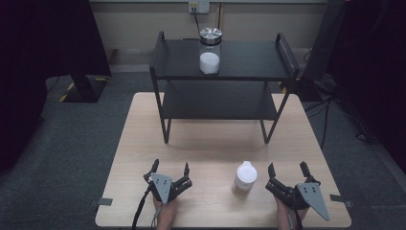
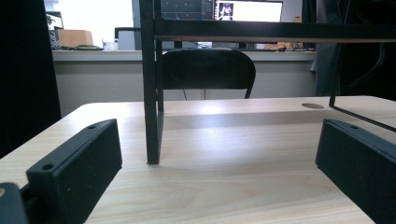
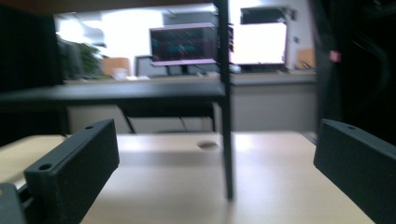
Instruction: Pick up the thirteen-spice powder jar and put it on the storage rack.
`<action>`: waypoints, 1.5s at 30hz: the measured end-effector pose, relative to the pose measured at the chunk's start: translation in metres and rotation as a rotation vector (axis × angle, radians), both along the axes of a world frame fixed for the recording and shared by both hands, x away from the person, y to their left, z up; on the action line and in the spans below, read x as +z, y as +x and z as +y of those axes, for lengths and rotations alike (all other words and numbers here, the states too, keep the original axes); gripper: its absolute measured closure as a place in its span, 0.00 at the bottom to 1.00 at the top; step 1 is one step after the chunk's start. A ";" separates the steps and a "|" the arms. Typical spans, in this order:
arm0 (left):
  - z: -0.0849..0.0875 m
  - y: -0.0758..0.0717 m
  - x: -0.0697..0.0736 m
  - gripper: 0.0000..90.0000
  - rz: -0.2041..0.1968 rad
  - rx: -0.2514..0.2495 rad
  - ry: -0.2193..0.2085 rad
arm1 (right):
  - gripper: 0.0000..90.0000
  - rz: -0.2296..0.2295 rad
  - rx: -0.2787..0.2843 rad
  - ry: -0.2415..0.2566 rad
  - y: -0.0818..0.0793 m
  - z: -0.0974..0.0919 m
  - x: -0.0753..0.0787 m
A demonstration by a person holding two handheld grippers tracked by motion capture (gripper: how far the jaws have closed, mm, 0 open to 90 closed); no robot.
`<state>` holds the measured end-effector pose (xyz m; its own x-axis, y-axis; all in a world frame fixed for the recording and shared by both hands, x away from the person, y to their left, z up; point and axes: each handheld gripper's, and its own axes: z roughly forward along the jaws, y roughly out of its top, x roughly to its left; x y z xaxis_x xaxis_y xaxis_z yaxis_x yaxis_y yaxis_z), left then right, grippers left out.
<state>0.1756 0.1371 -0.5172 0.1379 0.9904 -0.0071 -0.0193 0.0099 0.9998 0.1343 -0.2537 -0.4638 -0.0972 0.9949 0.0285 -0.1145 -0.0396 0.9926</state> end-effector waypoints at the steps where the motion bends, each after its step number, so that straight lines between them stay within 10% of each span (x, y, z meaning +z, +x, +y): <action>1: 0.000 0.000 0.000 0.00 0.000 0.000 0.000 | 0.00 -0.007 0.009 -0.003 -0.002 0.002 0.004; 14: 0.000 0.000 0.000 0.00 0.000 0.000 0.000 | 0.00 0.003 0.158 -0.015 -0.010 0.035 0.012; 30: 0.001 0.000 0.000 0.00 0.000 -0.005 0.000 | 0.13 0.099 0.141 -0.034 -0.009 0.063 -0.026; 45: 0.001 0.000 0.000 0.00 0.000 -0.006 0.001 | 0.33 0.151 0.153 -0.040 -0.004 0.060 -0.028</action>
<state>0.1757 0.1381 -0.5171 0.1436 0.9896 -0.0062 -0.0189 0.0090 0.9998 0.1301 -0.1932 -0.4921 -0.2446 0.9695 0.0153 0.0403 -0.0056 0.9992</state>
